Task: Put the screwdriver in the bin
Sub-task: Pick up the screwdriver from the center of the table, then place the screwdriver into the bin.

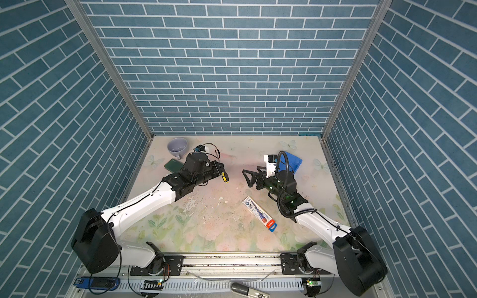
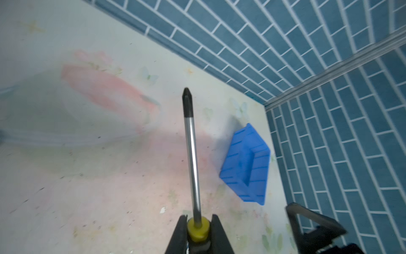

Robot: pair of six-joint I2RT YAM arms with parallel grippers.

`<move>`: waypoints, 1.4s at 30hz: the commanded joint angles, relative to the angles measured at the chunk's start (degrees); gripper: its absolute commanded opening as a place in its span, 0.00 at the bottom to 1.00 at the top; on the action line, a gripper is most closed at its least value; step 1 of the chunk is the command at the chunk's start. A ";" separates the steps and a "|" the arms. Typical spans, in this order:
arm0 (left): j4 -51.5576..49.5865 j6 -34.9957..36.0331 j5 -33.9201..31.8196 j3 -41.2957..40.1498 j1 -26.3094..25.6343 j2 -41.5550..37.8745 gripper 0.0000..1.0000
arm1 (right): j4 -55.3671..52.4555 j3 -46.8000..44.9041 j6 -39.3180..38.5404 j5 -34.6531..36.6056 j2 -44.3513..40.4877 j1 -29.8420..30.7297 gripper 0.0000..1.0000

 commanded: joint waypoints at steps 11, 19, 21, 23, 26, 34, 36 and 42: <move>26.43 -1.70 13.76 -4.32 0.24 -0.11 0.12 | 32.82 5.08 22.37 -18.92 16.23 -0.42 0.80; 28.47 -1.91 14.88 -4.82 -0.12 0.10 0.12 | 33.84 5.80 24.01 -19.80 18.23 -0.42 0.65; 29.02 -1.97 14.88 -4.99 -0.20 0.02 0.13 | 32.45 5.85 23.44 -20.00 17.72 -0.42 0.60; 29.25 -1.91 14.93 -5.08 -0.21 0.13 0.12 | 31.39 5.97 23.16 -20.38 17.30 -0.42 0.56; 29.51 -1.98 15.17 -4.91 -0.29 0.32 0.12 | 30.84 6.29 23.20 -21.60 17.21 -0.42 0.49; 29.40 -1.89 15.25 -4.99 -0.39 0.50 0.12 | 30.05 6.33 23.18 -22.69 16.71 -0.42 0.21; 29.36 -1.77 15.11 -5.08 -0.39 0.50 0.13 | 29.96 6.20 22.87 -22.57 16.62 -0.42 0.15; 29.25 -1.36 13.75 -5.84 -0.38 0.06 0.35 | 28.65 5.59 21.05 -21.12 15.66 -0.42 0.07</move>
